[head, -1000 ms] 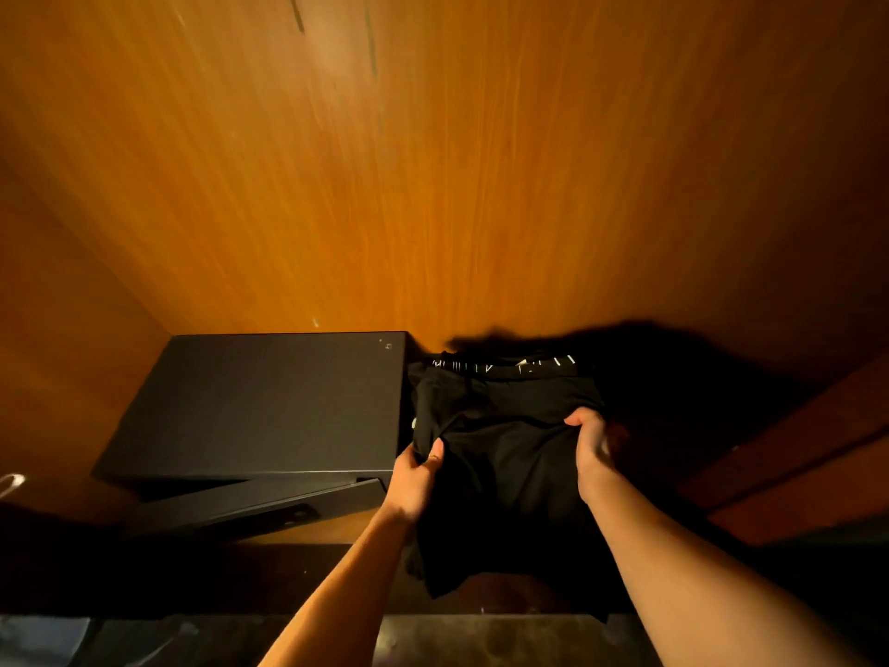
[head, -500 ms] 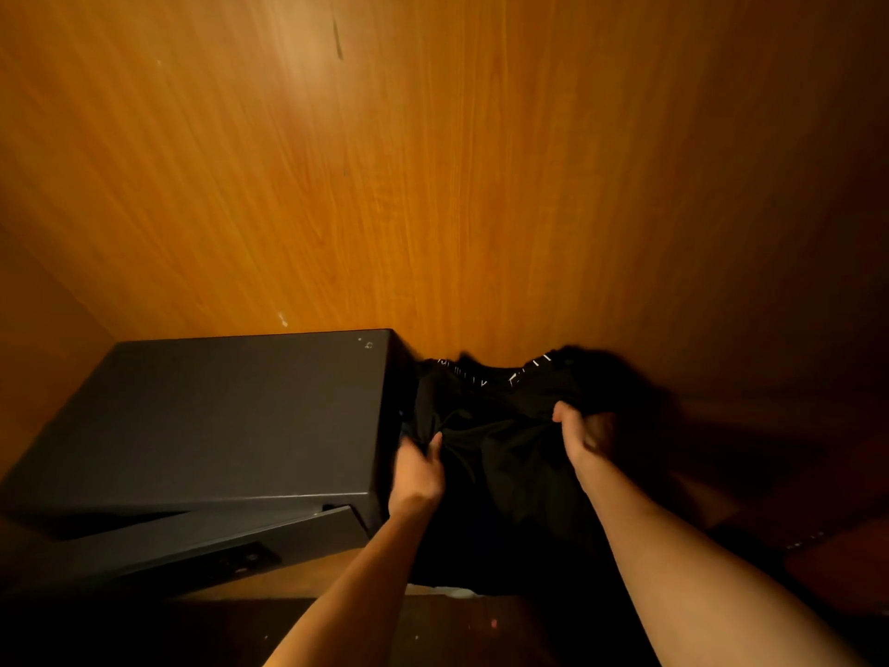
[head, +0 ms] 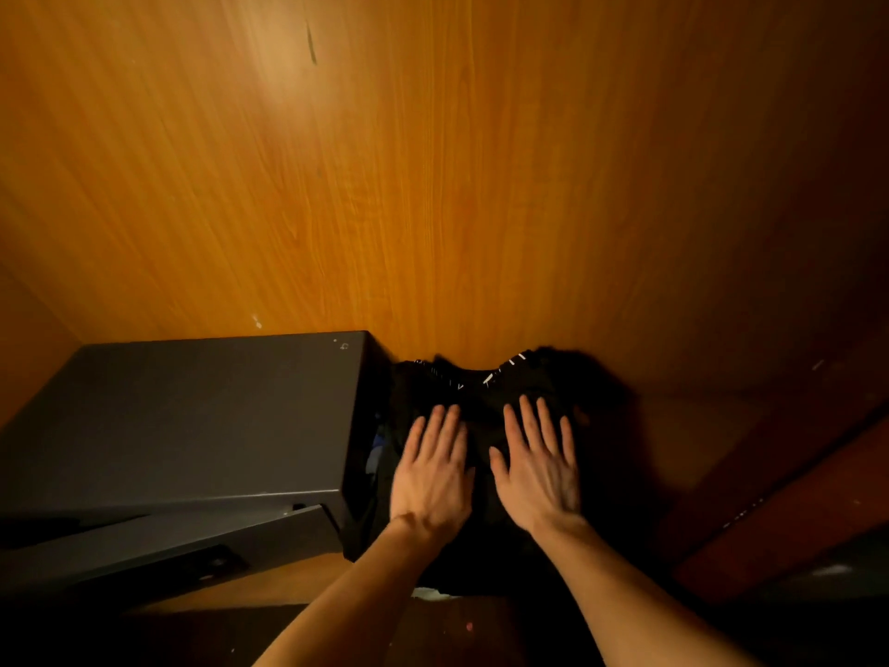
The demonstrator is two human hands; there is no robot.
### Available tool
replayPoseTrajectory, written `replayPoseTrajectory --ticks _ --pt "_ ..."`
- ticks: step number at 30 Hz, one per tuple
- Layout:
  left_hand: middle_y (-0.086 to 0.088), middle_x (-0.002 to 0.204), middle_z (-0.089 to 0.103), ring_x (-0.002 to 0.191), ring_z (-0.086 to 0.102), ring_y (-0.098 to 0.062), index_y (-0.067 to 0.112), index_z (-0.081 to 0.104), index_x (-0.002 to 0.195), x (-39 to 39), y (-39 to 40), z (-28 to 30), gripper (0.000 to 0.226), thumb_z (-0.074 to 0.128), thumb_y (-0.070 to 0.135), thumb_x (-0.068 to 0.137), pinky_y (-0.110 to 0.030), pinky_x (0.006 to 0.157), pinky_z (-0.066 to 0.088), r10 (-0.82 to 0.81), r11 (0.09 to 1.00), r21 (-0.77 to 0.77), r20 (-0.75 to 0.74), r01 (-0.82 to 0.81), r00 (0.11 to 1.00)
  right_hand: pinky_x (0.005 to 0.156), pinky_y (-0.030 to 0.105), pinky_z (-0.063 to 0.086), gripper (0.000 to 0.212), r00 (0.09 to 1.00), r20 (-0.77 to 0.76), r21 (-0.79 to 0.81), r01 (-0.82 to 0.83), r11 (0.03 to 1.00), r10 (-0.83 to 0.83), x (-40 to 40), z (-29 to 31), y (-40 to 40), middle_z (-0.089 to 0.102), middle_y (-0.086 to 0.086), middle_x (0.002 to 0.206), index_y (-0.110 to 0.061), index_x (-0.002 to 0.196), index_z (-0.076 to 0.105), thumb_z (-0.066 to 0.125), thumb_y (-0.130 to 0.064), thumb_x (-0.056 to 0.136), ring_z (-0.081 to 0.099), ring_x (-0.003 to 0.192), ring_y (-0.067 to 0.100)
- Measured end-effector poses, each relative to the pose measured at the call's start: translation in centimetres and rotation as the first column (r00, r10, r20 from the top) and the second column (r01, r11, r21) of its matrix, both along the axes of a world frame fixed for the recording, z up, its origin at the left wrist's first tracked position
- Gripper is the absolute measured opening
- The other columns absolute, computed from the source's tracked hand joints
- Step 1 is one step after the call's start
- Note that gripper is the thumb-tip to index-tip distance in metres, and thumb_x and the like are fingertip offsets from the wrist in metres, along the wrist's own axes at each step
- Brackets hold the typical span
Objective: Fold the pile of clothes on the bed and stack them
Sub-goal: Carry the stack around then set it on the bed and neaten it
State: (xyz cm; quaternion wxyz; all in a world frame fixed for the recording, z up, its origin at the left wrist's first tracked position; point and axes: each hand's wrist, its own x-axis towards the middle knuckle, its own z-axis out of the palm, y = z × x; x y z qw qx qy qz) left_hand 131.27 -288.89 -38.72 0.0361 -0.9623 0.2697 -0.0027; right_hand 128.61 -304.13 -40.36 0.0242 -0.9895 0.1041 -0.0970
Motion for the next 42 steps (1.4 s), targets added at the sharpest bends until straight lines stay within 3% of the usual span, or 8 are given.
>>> replayPoseTrajectory --ticks 4,12,21,24,27,31,36,42 --pt "-0.004 0.158 -0.031 0.145 -0.033 -0.023 0.031 -0.017 0.154 1.4 2.9 -2.1 0.079 0.002 0.076 0.092 -0.041 0.120 -0.019 0.059 0.998 -0.007 -0.068 -0.060 0.996 0.119 0.047 -0.012 0.080 0.989 -0.148 -0.015 -0.024 1.000 0.021 0.4 -1.4 -1.3 -0.013 0.005 0.163 -0.028 0.154 -0.005 -0.011 -0.063 0.082 -0.016 0.151 0.024" --pt "0.001 0.160 -0.030 0.144 -0.034 -0.018 0.034 -0.017 0.154 3.2 3.3 -4.1 0.080 0.007 0.078 0.092 -0.035 0.113 -0.029 0.082 0.985 -0.141 -0.124 -0.100 0.989 0.120 0.049 -0.010 0.081 0.982 -0.187 -0.022 -0.036 0.999 0.031 2.5 -3.2 -1.8 -0.010 0.005 0.165 -0.033 0.156 0.002 -0.012 -0.067 0.084 -0.018 0.150 0.024" --pt "-0.002 0.160 -0.029 0.146 -0.031 -0.022 0.029 -0.015 0.155 2.9 2.8 -2.9 0.082 -0.010 0.072 0.085 -0.041 0.119 -0.019 0.082 0.994 -0.053 -0.169 -0.092 0.982 0.120 0.049 -0.013 0.086 0.954 -0.296 -0.017 -0.052 0.999 0.045 2.4 -1.3 -1.6 -0.018 0.005 0.164 -0.030 0.157 -0.004 -0.017 -0.067 0.080 -0.023 0.149 0.024" --pt "-0.005 0.161 -0.027 0.147 -0.028 -0.024 0.027 -0.015 0.155 2.1 2.4 -1.3 0.088 -0.022 0.069 0.078 -0.043 0.121 -0.015 0.083 0.995 -0.037 -0.144 -0.089 0.986 0.120 0.048 -0.013 0.069 0.942 -0.329 -0.017 -0.080 0.997 0.071 2.0 1.0 -1.2 -0.015 0.005 0.164 -0.027 0.157 -0.004 0.008 -0.062 0.099 -0.020 0.150 0.024" --pt "-0.005 0.162 -0.022 0.148 -0.026 -0.022 0.021 -0.012 0.156 0.9 1.8 1.4 0.088 -0.023 0.066 0.081 -0.042 0.121 -0.016 0.114 0.990 -0.074 -0.098 -0.122 0.989 0.119 0.047 -0.013 0.065 0.967 -0.233 -0.018 -0.109 0.994 0.102 0.8 3.7 -0.3 -0.011 0.004 0.165 -0.026 0.158 0.001 0.018 -0.055 0.102 -0.017 0.151 0.022" --pt "-0.006 0.163 -0.018 0.149 -0.022 -0.019 0.017 -0.009 0.157 -0.8 2.0 6.8 0.092 -0.023 0.061 0.078 -0.041 0.121 -0.016 0.128 0.988 -0.076 -0.092 -0.135 0.987 0.121 0.044 -0.008 0.063 0.967 -0.228 0.020 -0.112 0.993 0.114 -0.9 8.7 0.5 -0.006 0.002 0.166 -0.025 0.158 0.005 0.020 -0.052 0.103 -0.012 0.152 0.020" --pt "-0.006 0.165 -0.012 0.145 -0.024 -0.014 0.015 -0.006 0.157 -3.7 3.1 16.2 0.094 -0.019 0.060 0.076 -0.039 0.120 -0.017 0.159 0.983 -0.076 -0.096 -0.166 0.983 0.122 0.043 0.000 0.078 0.964 -0.220 0.064 -0.141 0.988 0.152 -3.0 18.6 1.8 0.004 0.003 0.166 -0.019 0.158 0.012 -0.003 -0.055 0.091 -0.003 0.153 0.021" --pt "-0.009 0.166 -0.007 0.153 -0.009 -0.022 0.009 -0.002 0.157 -6.3 4.8 30.8 0.076 0.023 0.055 0.103 -0.039 0.119 -0.014 0.214 0.974 -0.050 -0.097 -0.220 0.972 0.123 0.045 0.002 0.064 0.961 -0.229 0.107 -0.133 0.985 0.154 -5.6 33.2 3.9 -0.002 0.002 0.166 -0.021 0.159 0.006 0.017 -0.051 0.104 -0.008 0.153 0.022"
